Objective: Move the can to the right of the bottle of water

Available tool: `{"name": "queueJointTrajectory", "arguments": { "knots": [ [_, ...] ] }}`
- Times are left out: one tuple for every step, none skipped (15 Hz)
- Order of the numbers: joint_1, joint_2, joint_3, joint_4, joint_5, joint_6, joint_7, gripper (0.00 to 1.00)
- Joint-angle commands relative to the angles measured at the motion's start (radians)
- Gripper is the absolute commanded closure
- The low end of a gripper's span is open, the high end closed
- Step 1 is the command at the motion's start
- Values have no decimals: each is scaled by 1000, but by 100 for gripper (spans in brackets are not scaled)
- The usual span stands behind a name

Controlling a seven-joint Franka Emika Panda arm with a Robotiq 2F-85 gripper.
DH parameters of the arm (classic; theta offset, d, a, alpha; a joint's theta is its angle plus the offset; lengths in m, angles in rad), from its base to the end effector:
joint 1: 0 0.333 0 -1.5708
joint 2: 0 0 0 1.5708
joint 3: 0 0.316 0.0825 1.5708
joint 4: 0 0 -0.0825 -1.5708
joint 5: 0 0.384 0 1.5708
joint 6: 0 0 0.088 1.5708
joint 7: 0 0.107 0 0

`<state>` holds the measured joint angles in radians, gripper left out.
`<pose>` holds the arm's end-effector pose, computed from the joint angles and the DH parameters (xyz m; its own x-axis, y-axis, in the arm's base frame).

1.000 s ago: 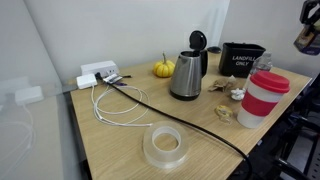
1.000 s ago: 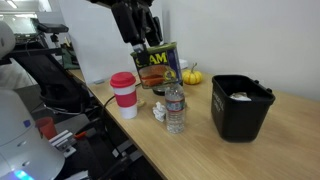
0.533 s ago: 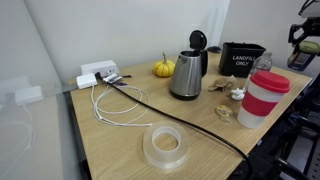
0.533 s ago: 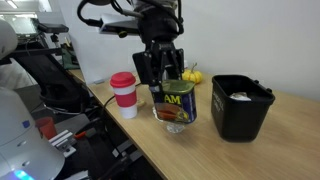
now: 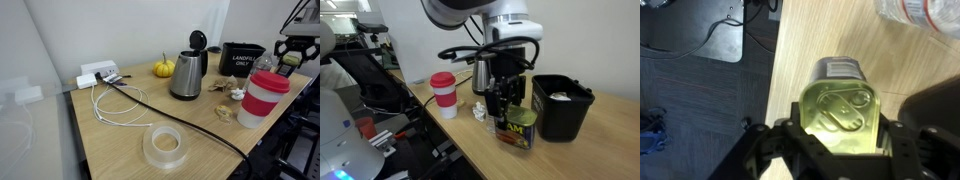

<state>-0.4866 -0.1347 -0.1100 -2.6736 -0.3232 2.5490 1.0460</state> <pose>0.3450 -0.2278 0.2809 0.2001 -0.9700 0.1379 -0.9777 -0.1885 0.0927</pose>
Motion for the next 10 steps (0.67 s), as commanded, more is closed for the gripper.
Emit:
{"name": "queueJointTrajectory", "arguments": {
  "knots": [
    [71,116,-70,82,63,18,-103,61],
    [87,144,-82,101,83,15,-132,61],
    [105,171,-92,118,105,9,-165,61],
    [120,199,-100,134,123,7,-192,61],
    [135,223,-107,146,152,3,-219,61],
    [148,245,-114,158,172,0,-236,61],
    [161,269,-120,168,185,-2,-248,61],
    [173,286,-127,176,193,-3,-257,61],
    [185,305,-136,183,193,-4,-259,61],
    [195,318,-143,188,197,-6,-261,61]
  ]
}}
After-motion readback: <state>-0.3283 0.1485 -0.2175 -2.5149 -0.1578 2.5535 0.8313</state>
